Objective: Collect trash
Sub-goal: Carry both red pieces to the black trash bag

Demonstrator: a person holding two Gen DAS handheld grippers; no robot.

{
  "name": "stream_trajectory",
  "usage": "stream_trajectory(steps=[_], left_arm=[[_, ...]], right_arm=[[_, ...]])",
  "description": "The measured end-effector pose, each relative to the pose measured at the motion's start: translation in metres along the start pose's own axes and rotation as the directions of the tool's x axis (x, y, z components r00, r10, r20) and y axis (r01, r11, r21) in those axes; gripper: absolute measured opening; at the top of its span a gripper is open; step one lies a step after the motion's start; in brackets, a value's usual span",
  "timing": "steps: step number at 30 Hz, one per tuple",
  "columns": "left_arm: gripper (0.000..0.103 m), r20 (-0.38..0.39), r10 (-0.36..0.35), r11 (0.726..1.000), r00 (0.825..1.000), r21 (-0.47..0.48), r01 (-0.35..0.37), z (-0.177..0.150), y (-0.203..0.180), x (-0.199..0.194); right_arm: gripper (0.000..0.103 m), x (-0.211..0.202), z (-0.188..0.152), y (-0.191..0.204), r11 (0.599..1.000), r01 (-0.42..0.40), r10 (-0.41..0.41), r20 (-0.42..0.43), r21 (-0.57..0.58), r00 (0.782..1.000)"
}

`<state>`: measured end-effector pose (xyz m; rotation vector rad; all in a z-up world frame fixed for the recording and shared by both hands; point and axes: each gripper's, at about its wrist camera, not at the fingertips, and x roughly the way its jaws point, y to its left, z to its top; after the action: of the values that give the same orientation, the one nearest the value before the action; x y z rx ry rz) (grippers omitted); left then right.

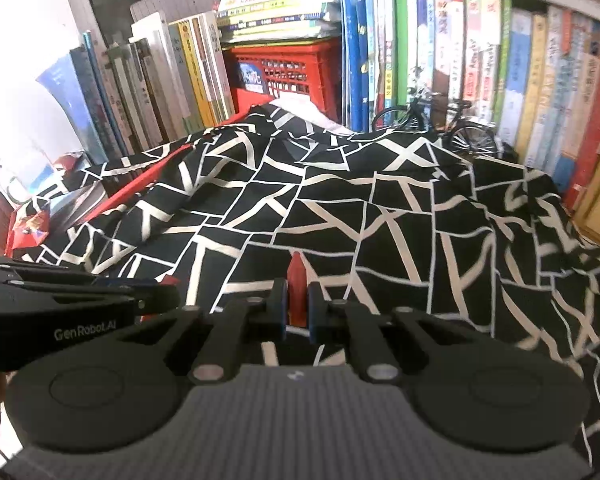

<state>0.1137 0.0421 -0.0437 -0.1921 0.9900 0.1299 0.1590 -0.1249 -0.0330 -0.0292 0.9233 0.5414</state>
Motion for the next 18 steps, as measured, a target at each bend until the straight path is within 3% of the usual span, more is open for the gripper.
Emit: stream_trajectory(steps=[9,18], left_arm=[[0.009,0.003,-0.037,0.999,0.999,0.033,0.037,-0.05,0.01,-0.056],[0.009,0.034,-0.085,0.993,0.996,0.081,0.083,-0.117,0.029,-0.139]], right_arm=[[0.014,-0.063,-0.041,0.036,0.997,0.07,-0.071,0.04,0.024,0.997],[0.014,-0.139,-0.09,0.088,0.992,0.122,-0.126,0.102,0.04,0.987]])
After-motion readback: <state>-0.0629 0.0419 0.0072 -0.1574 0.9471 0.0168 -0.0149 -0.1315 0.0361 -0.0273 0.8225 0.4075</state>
